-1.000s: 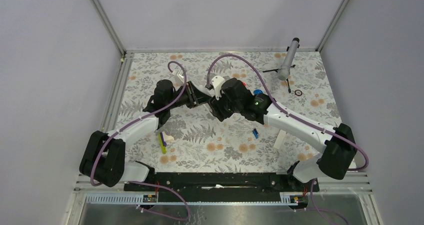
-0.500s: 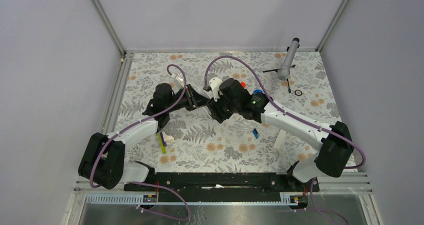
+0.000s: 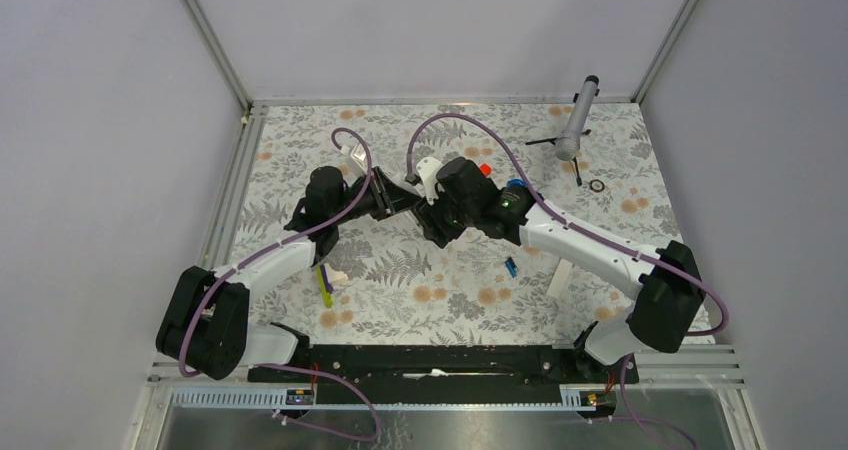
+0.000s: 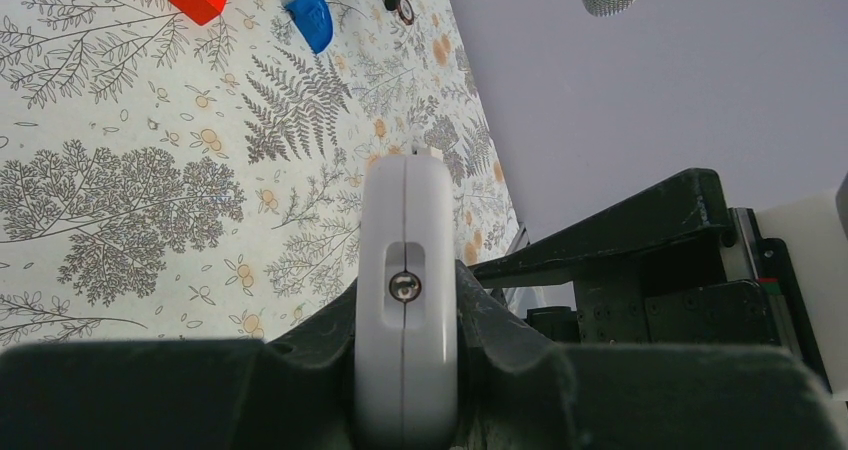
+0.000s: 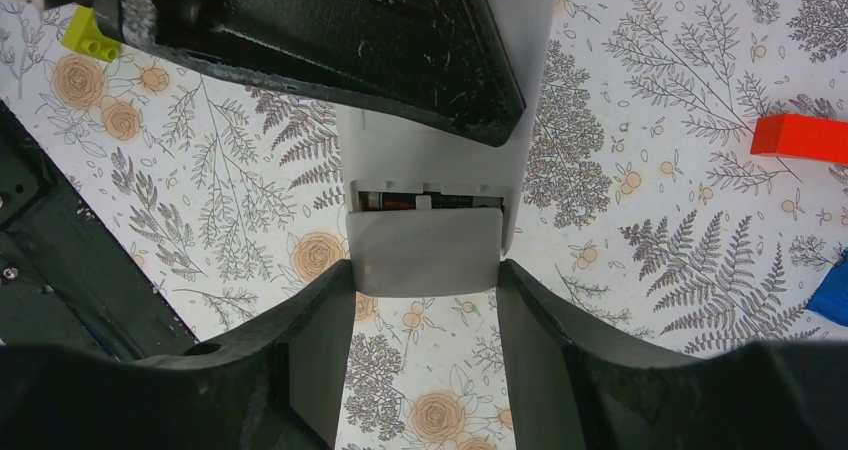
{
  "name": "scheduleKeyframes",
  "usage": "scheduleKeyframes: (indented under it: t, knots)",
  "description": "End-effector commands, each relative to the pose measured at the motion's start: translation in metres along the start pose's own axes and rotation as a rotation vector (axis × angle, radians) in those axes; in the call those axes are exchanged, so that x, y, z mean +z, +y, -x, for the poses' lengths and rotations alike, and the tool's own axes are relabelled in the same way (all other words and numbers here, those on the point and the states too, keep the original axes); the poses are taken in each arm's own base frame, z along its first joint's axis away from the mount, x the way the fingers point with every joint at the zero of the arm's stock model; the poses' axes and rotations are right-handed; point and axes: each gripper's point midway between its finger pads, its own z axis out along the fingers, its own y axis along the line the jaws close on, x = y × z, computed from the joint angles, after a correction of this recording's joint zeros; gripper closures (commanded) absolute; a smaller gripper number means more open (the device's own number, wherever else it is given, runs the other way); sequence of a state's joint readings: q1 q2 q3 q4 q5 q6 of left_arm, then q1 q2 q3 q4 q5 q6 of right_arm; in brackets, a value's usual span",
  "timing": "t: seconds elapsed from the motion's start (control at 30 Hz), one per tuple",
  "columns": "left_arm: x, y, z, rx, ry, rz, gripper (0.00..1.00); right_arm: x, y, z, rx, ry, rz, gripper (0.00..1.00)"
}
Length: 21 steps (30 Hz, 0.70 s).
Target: Load the batteries into the remote control
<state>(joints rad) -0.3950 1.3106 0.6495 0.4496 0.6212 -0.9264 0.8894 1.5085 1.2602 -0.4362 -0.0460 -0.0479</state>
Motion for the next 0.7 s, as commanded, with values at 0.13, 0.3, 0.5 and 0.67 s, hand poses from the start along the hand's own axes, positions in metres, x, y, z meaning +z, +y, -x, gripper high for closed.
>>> scheduleKeyframes:
  t: [0.13, 0.3, 0.5, 0.67]
  knots:
    - [-0.005, -0.03, 0.014, 0.087, -0.054, -0.096, 1.0, -0.002, 0.002, 0.022, -0.021, -0.057, -0.002, 0.48]
    - [-0.005, -0.029, 0.014, 0.074, -0.055, -0.087, 1.0, -0.002, -0.001, 0.026, -0.023, -0.074, -0.016, 0.48]
    - [-0.004, -0.023, 0.017, 0.059, -0.065, -0.044, 1.0, -0.005, 0.001, 0.026, -0.023, -0.087, -0.005, 0.47]
    - [-0.004, -0.022, 0.016, 0.059, -0.063, -0.04, 1.0, -0.004, 0.001, 0.025, -0.019, -0.084, -0.009, 0.47]
